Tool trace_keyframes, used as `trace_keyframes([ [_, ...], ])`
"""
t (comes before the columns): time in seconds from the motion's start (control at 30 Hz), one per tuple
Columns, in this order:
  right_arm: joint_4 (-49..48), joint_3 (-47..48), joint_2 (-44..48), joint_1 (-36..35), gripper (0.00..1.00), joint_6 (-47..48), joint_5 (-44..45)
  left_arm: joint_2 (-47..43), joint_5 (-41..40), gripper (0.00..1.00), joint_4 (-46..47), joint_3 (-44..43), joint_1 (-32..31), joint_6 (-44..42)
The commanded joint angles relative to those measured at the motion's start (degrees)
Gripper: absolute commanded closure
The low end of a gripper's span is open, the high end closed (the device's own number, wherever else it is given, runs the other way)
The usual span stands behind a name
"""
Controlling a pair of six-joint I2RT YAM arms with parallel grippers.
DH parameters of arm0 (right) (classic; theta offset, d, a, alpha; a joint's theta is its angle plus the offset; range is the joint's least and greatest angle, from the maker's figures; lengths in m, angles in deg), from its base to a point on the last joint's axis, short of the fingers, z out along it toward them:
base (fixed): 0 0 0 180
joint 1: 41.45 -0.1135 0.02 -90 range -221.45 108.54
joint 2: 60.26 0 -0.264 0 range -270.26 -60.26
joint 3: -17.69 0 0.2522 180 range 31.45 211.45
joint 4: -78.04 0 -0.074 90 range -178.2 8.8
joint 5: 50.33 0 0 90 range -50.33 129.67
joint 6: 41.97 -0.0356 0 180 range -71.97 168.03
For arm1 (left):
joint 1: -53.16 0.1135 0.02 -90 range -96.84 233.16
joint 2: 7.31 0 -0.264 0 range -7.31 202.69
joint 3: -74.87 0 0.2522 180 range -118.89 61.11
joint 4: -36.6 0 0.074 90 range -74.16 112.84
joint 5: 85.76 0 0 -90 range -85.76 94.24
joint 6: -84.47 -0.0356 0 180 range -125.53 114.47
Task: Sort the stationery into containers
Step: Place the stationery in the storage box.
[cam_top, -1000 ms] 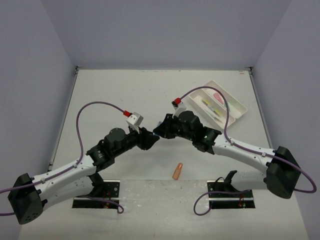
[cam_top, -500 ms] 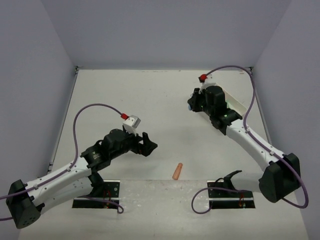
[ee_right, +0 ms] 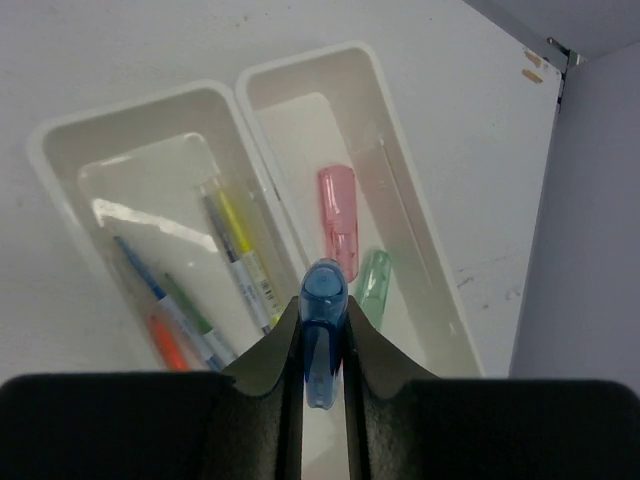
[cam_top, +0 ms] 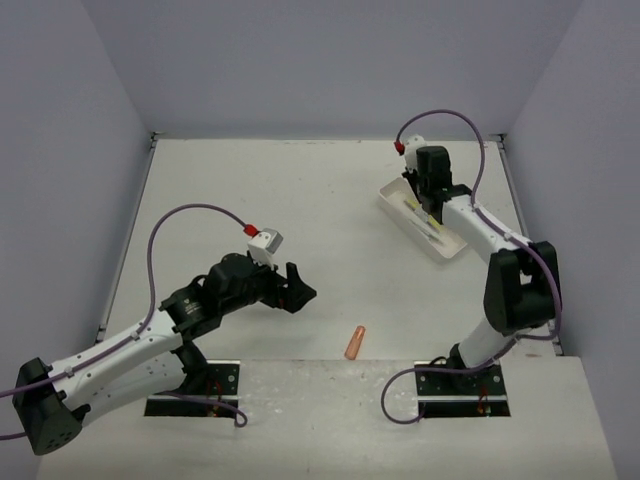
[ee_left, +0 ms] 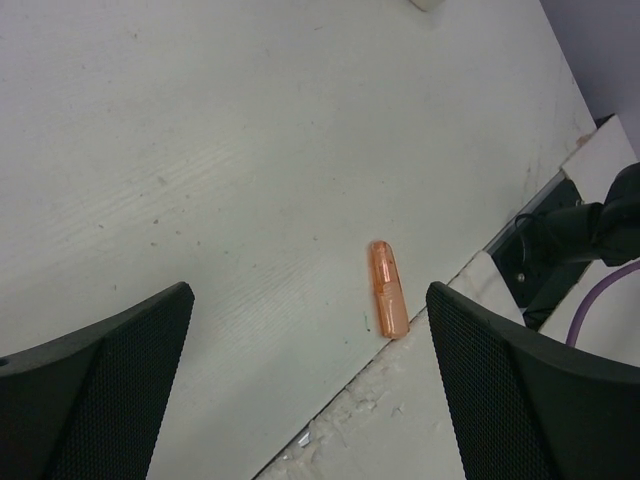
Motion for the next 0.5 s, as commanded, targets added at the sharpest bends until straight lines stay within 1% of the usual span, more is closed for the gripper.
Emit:
trace_keyframes([
  [0.0, 0.0, 7.2, -7.1, 3.0, 0.99, 7.7, 4.3, -1.2, -0.2, 0.00, -5.7, -4.2, -0.1, -2.0],
  [0.1, 1.0, 9.9, -10.4, 3.9, 0.98, 7.7, 4.8, -1.8, -1.7, 0.00, -7.7, -4.6, -0.1, -2.5],
  [0.2, 1.3, 12.2, -13.7, 4.4, 0.96, 7.5, 4.8, -1.6, -1.8, 0.00, -8.1, -4.1, -0.1, -2.8],
  [0.27, 1.7, 13.3, -15.5, 4.5, 0.93, 7.8, 6.3, -1.2, -1.7, 0.00, -8.3, -4.2, -0.1, -2.7],
  [0.33, 1.9, 14.0, -16.4, 4.5, 0.88, 8.2, 7.4, -1.0, -1.8, 0.00, -8.4, -4.2, -0.1, -2.7],
  [0.37, 1.9, 14.0, -16.6, 4.5, 0.84, 8.2, 7.7, -1.0, -1.8, 0.00, -8.4, -4.2, -0.1, -2.8],
  [0.43, 1.9, 13.6, -16.1, 4.6, 0.72, 7.9, 8.3, -0.9, -1.8, 0.00, -8.6, -4.4, -0.1, -3.0],
  [0.47, 1.9, 13.5, -15.7, 4.6, 0.69, 7.8, 8.3, -0.8, -2.5, 0.00, -8.6, -4.4, -0.1, -3.0],
])
